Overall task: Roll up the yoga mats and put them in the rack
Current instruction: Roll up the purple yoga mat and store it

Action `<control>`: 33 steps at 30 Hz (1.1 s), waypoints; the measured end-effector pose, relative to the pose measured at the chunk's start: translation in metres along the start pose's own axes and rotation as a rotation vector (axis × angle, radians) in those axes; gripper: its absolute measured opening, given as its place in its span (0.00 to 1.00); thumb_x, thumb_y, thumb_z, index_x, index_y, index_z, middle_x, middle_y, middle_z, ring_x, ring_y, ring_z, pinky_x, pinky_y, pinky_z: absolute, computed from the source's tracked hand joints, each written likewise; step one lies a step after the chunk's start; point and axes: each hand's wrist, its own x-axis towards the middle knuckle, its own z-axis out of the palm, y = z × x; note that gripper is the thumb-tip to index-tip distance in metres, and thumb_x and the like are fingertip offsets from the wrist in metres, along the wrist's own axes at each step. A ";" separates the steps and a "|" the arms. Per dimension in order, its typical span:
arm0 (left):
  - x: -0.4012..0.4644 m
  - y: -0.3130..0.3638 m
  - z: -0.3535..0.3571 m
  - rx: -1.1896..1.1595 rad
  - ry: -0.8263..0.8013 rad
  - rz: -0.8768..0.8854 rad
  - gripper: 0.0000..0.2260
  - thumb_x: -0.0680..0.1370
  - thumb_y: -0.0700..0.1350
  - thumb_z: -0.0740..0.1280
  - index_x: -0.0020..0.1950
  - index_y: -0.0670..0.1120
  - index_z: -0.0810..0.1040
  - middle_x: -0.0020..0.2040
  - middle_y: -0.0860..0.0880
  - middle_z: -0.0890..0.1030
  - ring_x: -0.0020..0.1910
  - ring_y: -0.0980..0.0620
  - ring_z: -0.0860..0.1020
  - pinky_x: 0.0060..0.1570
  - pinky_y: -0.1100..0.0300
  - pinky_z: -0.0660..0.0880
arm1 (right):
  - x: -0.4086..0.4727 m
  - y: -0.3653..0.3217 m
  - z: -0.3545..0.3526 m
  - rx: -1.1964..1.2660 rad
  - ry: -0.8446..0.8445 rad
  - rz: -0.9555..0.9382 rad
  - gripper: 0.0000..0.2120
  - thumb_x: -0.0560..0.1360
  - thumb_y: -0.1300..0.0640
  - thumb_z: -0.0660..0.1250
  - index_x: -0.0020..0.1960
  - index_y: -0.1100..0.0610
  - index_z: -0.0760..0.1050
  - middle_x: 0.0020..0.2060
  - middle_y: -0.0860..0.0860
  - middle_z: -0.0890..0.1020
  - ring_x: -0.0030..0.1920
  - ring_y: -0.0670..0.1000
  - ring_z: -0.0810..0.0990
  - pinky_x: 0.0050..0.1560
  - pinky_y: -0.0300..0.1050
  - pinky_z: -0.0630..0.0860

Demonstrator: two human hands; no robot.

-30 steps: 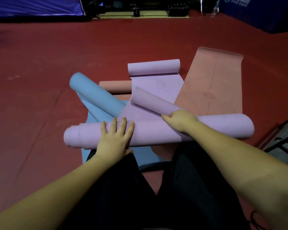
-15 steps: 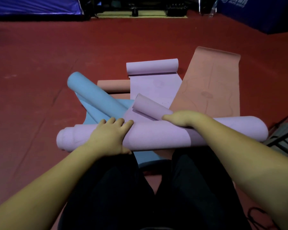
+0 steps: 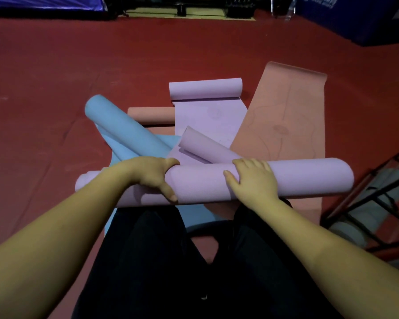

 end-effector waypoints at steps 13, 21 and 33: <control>-0.009 0.006 0.080 0.587 0.617 -0.008 0.56 0.51 0.69 0.77 0.74 0.47 0.65 0.67 0.39 0.73 0.60 0.35 0.74 0.58 0.33 0.68 | 0.050 -0.003 -0.002 -0.025 -0.192 0.046 0.23 0.79 0.39 0.54 0.51 0.54 0.80 0.52 0.57 0.83 0.54 0.59 0.79 0.53 0.49 0.70; -0.013 0.018 0.052 0.565 0.584 -0.077 0.48 0.66 0.67 0.70 0.78 0.53 0.51 0.67 0.44 0.69 0.60 0.41 0.71 0.61 0.43 0.67 | 0.069 -0.003 -0.026 0.027 -0.442 0.088 0.28 0.80 0.37 0.49 0.63 0.52 0.78 0.64 0.57 0.78 0.63 0.60 0.76 0.58 0.50 0.70; -0.058 0.020 0.020 0.298 0.273 0.029 0.43 0.61 0.70 0.72 0.70 0.59 0.60 0.59 0.51 0.76 0.58 0.46 0.75 0.54 0.52 0.72 | 0.079 -0.011 -0.045 0.141 -0.816 0.106 0.31 0.79 0.37 0.52 0.72 0.56 0.70 0.73 0.58 0.70 0.70 0.58 0.70 0.68 0.51 0.64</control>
